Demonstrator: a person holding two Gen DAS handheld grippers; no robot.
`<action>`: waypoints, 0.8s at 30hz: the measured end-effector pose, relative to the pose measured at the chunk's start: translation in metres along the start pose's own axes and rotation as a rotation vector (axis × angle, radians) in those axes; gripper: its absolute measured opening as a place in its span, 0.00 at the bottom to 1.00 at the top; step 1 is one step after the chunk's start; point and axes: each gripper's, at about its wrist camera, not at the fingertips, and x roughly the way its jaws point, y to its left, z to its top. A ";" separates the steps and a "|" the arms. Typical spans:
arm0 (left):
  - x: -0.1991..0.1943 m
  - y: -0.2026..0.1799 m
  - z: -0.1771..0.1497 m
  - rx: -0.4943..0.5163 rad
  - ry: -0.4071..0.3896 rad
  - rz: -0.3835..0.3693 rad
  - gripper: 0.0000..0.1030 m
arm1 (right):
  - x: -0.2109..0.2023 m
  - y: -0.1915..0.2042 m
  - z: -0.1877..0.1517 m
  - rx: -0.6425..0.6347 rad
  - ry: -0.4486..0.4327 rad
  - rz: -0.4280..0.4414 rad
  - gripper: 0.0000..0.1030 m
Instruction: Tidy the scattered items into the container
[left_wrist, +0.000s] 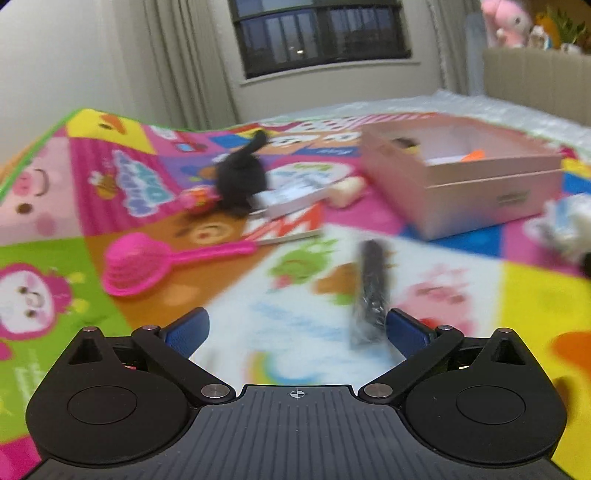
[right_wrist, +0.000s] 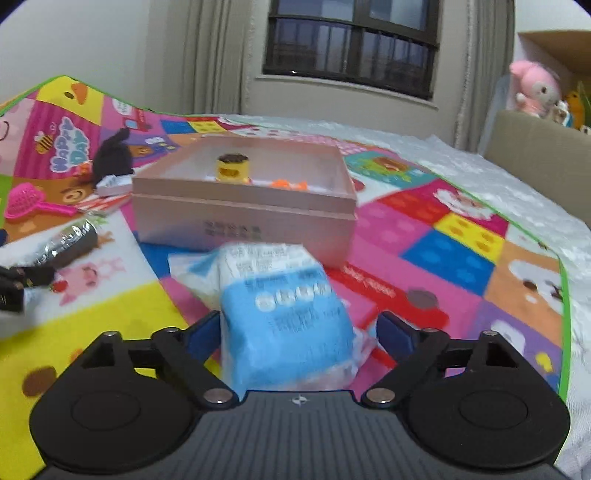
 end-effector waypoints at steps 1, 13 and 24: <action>0.003 0.007 0.000 0.005 -0.003 0.038 1.00 | 0.001 -0.001 -0.001 0.008 0.003 -0.001 0.93; 0.010 0.075 -0.001 -0.282 0.077 -0.112 1.00 | 0.008 0.000 -0.001 0.003 0.053 0.033 1.00; 0.012 -0.012 0.033 -0.232 -0.029 -0.099 1.00 | 0.010 -0.006 -0.001 0.047 0.083 0.065 1.00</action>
